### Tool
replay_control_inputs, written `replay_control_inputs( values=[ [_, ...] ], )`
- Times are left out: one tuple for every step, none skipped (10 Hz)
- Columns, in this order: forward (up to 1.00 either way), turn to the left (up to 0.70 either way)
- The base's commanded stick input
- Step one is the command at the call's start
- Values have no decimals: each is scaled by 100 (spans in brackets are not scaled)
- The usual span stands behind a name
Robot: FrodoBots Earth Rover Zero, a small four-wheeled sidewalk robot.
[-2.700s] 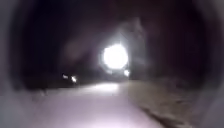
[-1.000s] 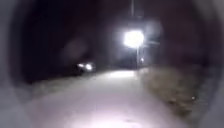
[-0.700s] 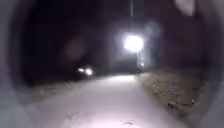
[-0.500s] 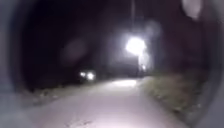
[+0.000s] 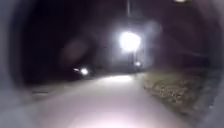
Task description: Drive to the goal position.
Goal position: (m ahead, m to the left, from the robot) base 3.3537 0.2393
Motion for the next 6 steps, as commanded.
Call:
replay_control_inputs(
  values=[
    [100,0],
    [100,0],
    [100,0],
    [100,0],
    [100,0],
    [100,0]
  ],
)
